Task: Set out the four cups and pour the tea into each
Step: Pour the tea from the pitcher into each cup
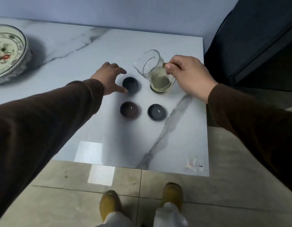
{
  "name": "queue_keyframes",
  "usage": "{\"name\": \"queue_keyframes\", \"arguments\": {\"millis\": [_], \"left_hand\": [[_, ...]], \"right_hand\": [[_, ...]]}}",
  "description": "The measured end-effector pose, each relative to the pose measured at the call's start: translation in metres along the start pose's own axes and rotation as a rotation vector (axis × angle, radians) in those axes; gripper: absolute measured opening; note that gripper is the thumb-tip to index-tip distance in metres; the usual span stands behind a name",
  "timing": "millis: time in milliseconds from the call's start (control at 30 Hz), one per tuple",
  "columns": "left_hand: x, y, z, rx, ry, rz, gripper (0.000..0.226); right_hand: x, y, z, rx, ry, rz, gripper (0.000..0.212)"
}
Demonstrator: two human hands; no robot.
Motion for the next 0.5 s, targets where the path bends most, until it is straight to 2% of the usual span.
{"name": "queue_keyframes", "arguments": {"millis": [267,500], "left_hand": [[-0.012,0.014,0.007,0.086,0.079,-0.071,0.078],[-0.011,0.021,0.020,0.089,0.153,-0.052,0.077]], "right_hand": [[-0.011,0.010,0.016,0.091,-0.128,-0.080,0.023],[-0.024,0.020,0.022,0.151,-0.228,-0.182,0.028]]}}
Point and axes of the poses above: each hand's wrist, its own z-axis towards the middle knuckle, its own y-axis out of the palm, x = y × z, the point moved 9 cm from there along z, towards the middle knuckle, and after that the axes turned 5 degrees about y, right-handed, at the moved point
